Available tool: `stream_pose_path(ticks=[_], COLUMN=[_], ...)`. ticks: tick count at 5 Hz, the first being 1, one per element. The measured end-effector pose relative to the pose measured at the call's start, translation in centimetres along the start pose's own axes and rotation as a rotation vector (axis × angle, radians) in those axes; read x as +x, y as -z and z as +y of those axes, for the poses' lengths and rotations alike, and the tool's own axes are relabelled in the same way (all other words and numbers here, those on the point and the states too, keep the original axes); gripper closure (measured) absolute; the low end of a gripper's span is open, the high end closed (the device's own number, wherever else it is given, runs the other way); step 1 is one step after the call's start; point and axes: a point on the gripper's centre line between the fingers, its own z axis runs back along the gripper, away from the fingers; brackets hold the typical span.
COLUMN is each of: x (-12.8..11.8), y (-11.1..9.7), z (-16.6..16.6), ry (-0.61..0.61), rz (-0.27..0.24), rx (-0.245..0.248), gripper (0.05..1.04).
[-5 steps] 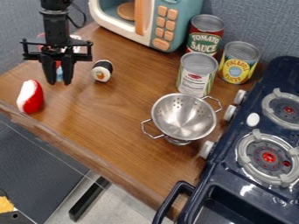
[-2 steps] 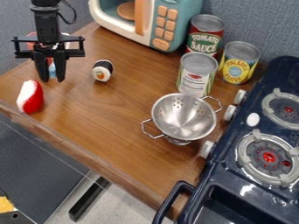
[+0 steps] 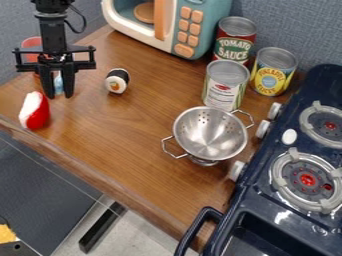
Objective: Move the wooden spatula to the left center point of the table
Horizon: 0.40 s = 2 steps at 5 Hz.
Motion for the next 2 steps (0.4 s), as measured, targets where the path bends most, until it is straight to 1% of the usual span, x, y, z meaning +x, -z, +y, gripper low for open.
stream_pose_path(ticks=[1, 2], x=[0.1, 0.25], y=[0.0, 0.17], z=[-0.08, -0.11], ry=[-0.039, -0.058], rz=[-0.006, -0.001], rx=[-0.005, 0.002], gripper=[0.817, 0.817])
